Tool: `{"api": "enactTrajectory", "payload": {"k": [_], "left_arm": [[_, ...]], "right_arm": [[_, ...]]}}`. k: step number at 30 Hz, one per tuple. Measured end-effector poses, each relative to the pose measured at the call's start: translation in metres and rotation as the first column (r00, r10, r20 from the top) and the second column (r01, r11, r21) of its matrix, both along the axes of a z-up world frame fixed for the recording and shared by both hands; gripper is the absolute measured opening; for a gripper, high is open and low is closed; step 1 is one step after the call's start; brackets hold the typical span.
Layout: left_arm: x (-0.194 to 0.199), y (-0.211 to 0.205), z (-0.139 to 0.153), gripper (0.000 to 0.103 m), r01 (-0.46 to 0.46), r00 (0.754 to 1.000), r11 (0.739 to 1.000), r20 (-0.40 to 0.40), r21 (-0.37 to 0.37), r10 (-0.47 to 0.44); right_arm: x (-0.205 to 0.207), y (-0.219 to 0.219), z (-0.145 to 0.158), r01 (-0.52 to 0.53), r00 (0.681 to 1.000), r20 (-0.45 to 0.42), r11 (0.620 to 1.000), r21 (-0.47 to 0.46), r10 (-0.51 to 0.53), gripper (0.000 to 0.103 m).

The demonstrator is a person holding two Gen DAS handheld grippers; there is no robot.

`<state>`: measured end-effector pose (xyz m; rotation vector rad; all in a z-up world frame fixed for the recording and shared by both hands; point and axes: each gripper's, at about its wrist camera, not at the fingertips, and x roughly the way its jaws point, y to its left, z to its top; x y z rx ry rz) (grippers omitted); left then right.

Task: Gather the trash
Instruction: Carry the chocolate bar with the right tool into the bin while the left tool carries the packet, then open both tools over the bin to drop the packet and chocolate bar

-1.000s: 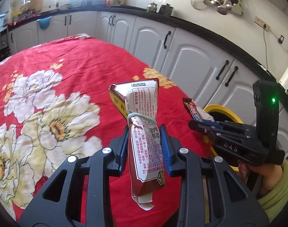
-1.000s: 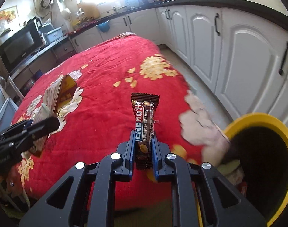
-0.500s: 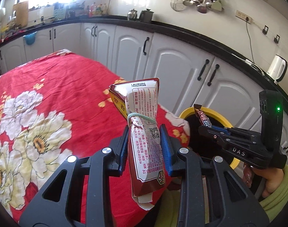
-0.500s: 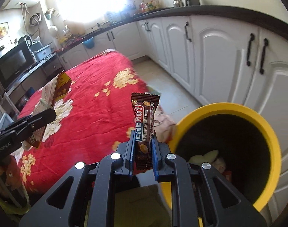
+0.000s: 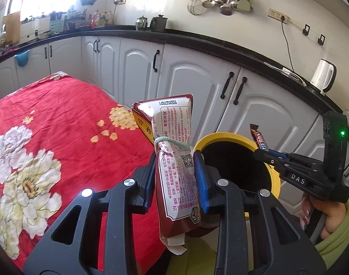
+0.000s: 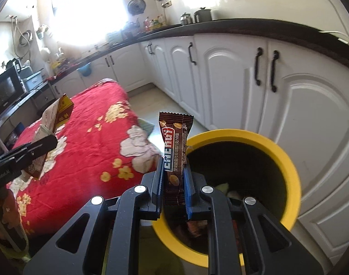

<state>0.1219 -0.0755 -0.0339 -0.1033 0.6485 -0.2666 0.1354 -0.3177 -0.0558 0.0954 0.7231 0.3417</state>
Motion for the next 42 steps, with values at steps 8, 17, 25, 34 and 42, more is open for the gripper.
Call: {"api": "enactTrajectory", "payload": {"k": [8, 17, 25, 34, 42], "left_arm": [[0.011, -0.022, 0.006, 0.024, 0.037, 0.999, 0.999, 0.02, -0.002, -0.037], [0.026, -0.048, 0.01, 0.024, 0.076, 0.997, 0.997, 0.031, 0.0, -0.076], [0.041, -0.075, 0.009, 0.024, 0.114, 0.993, 0.993, 0.025, 0.019, -0.114], [0.061, -0.105, -0.007, 0.024, 0.166, 0.986, 0.986, -0.024, 0.037, -0.165], [0.076, -0.127, -0.028, 0.024, 0.207, 0.975, 0.977, -0.087, 0.043, -0.203]], "right_arm": [[-0.014, -0.03, 0.0, 0.069, 0.997, 0.022, 0.998, 0.01, -0.069, 0.015], [-0.02, -0.048, -0.006, 0.12, 0.992, 0.02, 0.992, 0.026, -0.121, 0.015], [-0.02, -0.058, -0.02, 0.137, 0.991, -0.008, 0.99, 0.035, -0.137, 0.015], [-0.016, -0.055, -0.04, 0.121, 0.991, -0.06, 0.991, 0.06, -0.118, 0.015], [-0.011, -0.051, -0.063, 0.121, 0.987, -0.115, 0.99, 0.076, -0.112, 0.015]]}}
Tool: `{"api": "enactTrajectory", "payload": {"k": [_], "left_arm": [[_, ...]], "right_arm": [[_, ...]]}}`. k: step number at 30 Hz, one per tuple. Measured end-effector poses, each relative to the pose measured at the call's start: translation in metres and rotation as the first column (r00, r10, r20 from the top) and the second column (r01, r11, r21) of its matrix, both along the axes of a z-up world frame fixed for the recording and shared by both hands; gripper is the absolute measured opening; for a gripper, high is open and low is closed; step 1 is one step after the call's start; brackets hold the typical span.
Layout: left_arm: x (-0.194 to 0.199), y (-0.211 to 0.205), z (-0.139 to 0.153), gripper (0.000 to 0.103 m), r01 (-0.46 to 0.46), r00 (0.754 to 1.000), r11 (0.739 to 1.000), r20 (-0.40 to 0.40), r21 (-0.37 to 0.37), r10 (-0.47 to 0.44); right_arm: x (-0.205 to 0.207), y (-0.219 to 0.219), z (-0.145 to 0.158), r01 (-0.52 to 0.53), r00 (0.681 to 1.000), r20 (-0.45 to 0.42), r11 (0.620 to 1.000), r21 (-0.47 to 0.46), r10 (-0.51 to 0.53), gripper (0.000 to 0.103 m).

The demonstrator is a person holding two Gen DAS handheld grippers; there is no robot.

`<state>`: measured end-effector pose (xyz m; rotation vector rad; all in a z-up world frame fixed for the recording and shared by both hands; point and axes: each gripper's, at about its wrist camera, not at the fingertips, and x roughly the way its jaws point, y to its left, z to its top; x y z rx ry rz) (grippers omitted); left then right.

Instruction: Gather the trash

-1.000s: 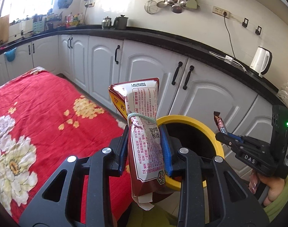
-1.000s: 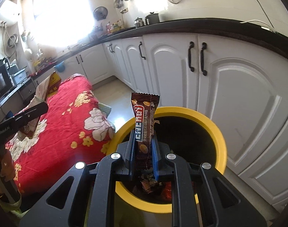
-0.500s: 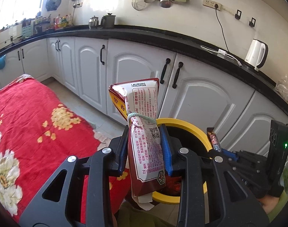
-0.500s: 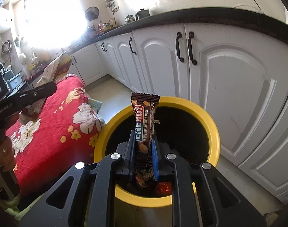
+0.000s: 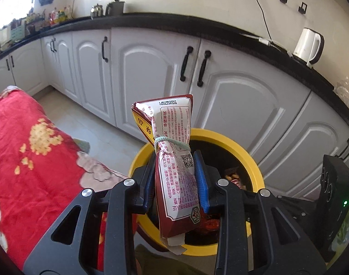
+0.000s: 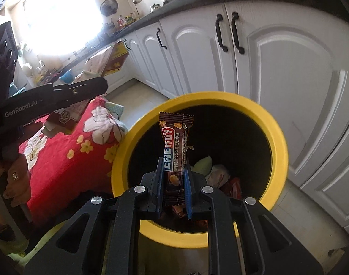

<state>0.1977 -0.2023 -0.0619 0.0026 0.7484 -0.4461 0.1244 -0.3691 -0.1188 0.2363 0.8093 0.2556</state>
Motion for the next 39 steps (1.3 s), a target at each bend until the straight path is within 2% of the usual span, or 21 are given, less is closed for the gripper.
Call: {"api": "enactTrajectory", "payload": {"k": [11, 13, 14, 15, 17, 22, 24, 26, 28, 30, 35, 39], "left_arm": [[0.012, -0.015, -0.029, 0.025, 0.029, 0.996, 0.999, -0.082, 0.021, -0.027], [0.012, -0.015, -0.032, 0.025, 0.029, 0.995, 0.999, -0.093, 0.014, -0.028], [0.012, -0.014, -0.033, 0.027, 0.027, 0.995, 1.0, -0.097, 0.015, -0.025], [0.013, -0.014, -0.033, 0.031, 0.026, 0.995, 1.0, -0.097, 0.015, -0.025], [0.012, -0.013, -0.032, 0.047, 0.018, 0.995, 1.0, -0.094, 0.019, -0.016], [0.01, -0.003, -0.026, 0.067, -0.01, 0.995, 1.0, -0.096, 0.016, 0.011], [0.008, 0.004, -0.022, 0.073, -0.019, 0.995, 1.0, -0.096, 0.011, 0.02], [0.004, 0.013, -0.016, 0.087, -0.034, 0.995, 0.999, -0.092, 0.003, 0.034], [-0.002, 0.024, -0.011, 0.092, -0.051, 0.994, 0.999, -0.092, -0.007, 0.05], [-0.008, 0.033, -0.005, 0.092, -0.062, 0.994, 0.998, -0.093, -0.004, 0.061], [-0.03, 0.055, 0.015, 0.092, -0.092, 0.995, 0.996, -0.049, -0.009, 0.092], [-0.049, 0.073, 0.028, 0.092, -0.133, 0.991, 0.991, -0.015, -0.007, 0.133]], "right_arm": [[0.005, -0.004, -0.027, 0.044, 0.997, -0.063, 0.999, 0.027, -0.042, 0.018], [0.005, -0.007, -0.026, 0.052, 0.997, -0.058, 0.998, 0.025, -0.05, 0.027], [0.005, -0.008, -0.025, 0.06, 0.997, -0.053, 0.998, 0.022, -0.059, 0.037], [0.004, -0.01, -0.024, 0.07, 0.997, -0.047, 0.997, 0.022, -0.068, 0.042], [0.002, -0.014, -0.021, 0.083, 0.996, -0.041, 0.996, 0.025, -0.082, 0.042], [-0.006, -0.022, -0.014, 0.109, 0.994, -0.025, 0.994, 0.028, -0.109, 0.054], [-0.01, -0.024, -0.009, 0.12, 0.993, -0.014, 0.992, 0.023, -0.12, 0.063], [-0.015, -0.024, -0.002, 0.126, 0.992, 0.004, 0.992, 0.02, -0.126, 0.069], [-0.023, -0.022, 0.008, 0.126, 0.992, 0.031, 0.992, 0.01, -0.126, 0.077], [-0.026, -0.02, 0.017, 0.129, 0.99, 0.058, 0.992, -0.009, -0.129, 0.085], [-0.046, -0.007, 0.039, 0.131, 0.985, 0.122, 0.991, -0.033, -0.126, 0.096], [-0.059, 0.004, 0.056, 0.133, 0.979, 0.159, 0.991, -0.032, -0.126, 0.097]]}}
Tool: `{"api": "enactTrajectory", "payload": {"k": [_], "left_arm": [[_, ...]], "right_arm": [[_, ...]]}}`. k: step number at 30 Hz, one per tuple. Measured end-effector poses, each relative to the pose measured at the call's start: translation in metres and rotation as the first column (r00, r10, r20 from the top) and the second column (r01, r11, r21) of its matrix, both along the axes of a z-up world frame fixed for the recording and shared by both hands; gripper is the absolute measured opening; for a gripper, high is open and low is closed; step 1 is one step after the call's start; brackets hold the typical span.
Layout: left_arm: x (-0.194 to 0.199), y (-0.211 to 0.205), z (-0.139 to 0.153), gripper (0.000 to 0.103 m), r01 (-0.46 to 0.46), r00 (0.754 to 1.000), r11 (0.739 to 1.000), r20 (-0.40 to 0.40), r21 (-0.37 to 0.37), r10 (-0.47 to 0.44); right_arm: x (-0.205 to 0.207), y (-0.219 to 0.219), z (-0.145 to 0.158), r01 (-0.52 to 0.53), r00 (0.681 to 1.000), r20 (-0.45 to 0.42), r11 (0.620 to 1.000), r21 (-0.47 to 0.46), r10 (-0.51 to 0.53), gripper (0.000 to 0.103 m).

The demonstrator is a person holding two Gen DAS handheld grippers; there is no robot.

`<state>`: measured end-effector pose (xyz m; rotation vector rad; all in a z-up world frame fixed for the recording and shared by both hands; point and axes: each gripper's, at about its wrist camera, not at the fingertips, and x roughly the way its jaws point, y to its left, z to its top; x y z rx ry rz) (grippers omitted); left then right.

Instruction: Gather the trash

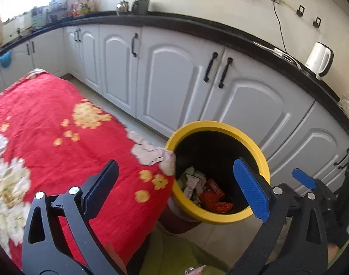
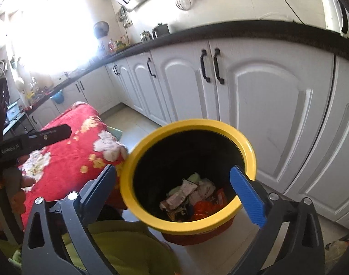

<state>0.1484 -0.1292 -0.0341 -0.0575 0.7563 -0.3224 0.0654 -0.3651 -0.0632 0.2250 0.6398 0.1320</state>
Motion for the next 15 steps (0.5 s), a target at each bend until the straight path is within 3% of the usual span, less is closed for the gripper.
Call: {"api": "enactTrajectory", "payload": {"k": [7, 15], "left_arm": [[-0.033, 0.031, 0.015, 0.092, -0.07, 0.996, 0.998, 0.06, -0.001, 0.07], [-0.067, 0.059, 0.028, 0.092, -0.138, 0.976, 0.99, 0.176, 0.019, 0.132]], "right_arm": [[-0.019, 0.031, 0.018, -0.017, 0.998, 0.051, 0.998, -0.054, 0.02, 0.097], [-0.045, 0.066, 0.038, -0.012, 0.976, 0.213, 0.991, -0.135, 0.041, 0.097]]}}
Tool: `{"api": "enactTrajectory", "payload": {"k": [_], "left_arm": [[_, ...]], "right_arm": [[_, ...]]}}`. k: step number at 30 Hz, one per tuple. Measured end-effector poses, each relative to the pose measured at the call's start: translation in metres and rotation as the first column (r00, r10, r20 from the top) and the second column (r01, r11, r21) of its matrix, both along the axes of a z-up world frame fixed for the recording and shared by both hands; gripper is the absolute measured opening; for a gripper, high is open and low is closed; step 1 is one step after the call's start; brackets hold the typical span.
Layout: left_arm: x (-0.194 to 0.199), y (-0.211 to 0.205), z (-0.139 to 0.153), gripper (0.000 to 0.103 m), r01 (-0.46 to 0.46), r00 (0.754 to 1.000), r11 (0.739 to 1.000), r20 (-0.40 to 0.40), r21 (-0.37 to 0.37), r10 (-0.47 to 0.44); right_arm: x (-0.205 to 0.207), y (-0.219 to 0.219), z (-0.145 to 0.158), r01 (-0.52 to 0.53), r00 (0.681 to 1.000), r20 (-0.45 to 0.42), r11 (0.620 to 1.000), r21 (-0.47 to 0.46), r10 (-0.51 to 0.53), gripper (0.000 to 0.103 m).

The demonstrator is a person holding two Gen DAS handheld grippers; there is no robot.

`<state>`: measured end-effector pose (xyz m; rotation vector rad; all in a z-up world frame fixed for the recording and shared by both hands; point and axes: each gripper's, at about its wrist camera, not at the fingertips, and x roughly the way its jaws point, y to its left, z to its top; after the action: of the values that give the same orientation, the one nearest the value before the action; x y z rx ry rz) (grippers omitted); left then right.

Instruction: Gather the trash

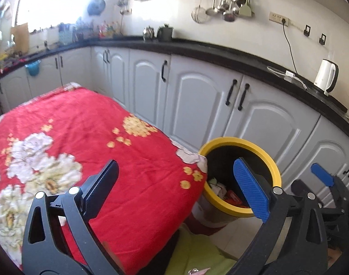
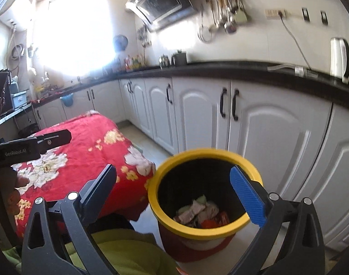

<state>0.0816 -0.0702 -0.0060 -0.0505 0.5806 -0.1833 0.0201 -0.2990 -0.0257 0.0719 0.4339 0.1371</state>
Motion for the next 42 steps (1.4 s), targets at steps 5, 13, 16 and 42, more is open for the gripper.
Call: {"api": "enactTrajectory", "payload": {"k": [5, 13, 16, 42], "left_arm": [[-0.027, 0.015, 0.004, 0.092, -0.04, 0.995, 0.999, 0.089, 0.031, 0.037], [-0.066, 0.029, 0.003, 0.092, -0.085, 0.977, 0.996, 0.199, 0.029, 0.077], [-0.08, 0.036, 0.0, 0.092, -0.114, 0.968, 0.994, 0.223, -0.003, 0.111], [-0.089, 0.041, -0.007, 0.092, -0.093, 0.972, 0.995, 0.214, -0.023, 0.096]], "right_arm": [[-0.02, 0.016, 0.005, -0.007, 0.995, 0.095, 1.0, -0.009, 0.008, 0.097], [-0.052, 0.033, 0.004, 0.014, 0.98, 0.201, 0.998, -0.058, -0.002, 0.097], [-0.052, 0.039, 0.003, -0.004, 0.979, 0.202, 0.997, -0.073, 0.018, 0.097], [-0.055, 0.055, -0.002, -0.023, 0.977, 0.208, 0.994, -0.103, 0.044, 0.097]]}}
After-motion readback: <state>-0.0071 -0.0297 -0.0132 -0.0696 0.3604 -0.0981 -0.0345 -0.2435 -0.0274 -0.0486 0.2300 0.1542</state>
